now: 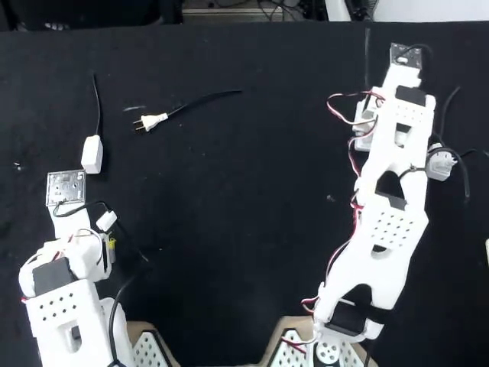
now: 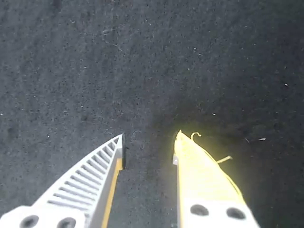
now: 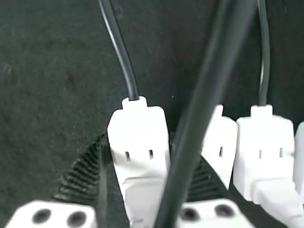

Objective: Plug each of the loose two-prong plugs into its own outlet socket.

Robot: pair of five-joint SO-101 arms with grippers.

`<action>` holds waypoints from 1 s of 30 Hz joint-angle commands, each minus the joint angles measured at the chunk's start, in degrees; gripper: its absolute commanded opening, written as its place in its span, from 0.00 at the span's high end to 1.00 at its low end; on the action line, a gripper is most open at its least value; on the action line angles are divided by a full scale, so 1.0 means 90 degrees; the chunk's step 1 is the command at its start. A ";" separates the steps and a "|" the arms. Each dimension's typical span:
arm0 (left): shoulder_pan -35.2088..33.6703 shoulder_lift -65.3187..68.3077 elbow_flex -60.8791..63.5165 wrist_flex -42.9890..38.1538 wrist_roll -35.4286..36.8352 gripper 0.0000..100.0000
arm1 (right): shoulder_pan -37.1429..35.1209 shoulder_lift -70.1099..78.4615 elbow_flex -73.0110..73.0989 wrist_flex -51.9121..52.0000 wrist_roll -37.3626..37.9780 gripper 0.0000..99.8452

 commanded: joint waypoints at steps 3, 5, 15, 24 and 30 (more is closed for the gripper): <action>0.0024 -0.0010 -0.0034 -0.0020 0.0059 0.82 | -0.0059 -0.0093 -0.0454 0.0000 0.0137 0.91; 0.0015 -0.0010 -0.0034 -0.0020 0.0049 0.82 | -0.0215 -0.0093 -0.0513 0.0049 0.0137 0.82; 0.0015 -0.0010 -0.0034 -0.0020 0.0039 0.82 | -0.0479 -0.0317 -0.0777 0.0059 0.0088 0.76; 0.0015 -0.0010 -0.0024 -0.0020 0.0039 0.82 | -0.1514 -0.1832 -0.0816 0.0791 0.0078 0.76; 0.0151 -0.0010 0.0005 -0.0449 0.0029 0.82 | -0.2325 -0.2154 -0.0796 0.1338 -0.0342 0.76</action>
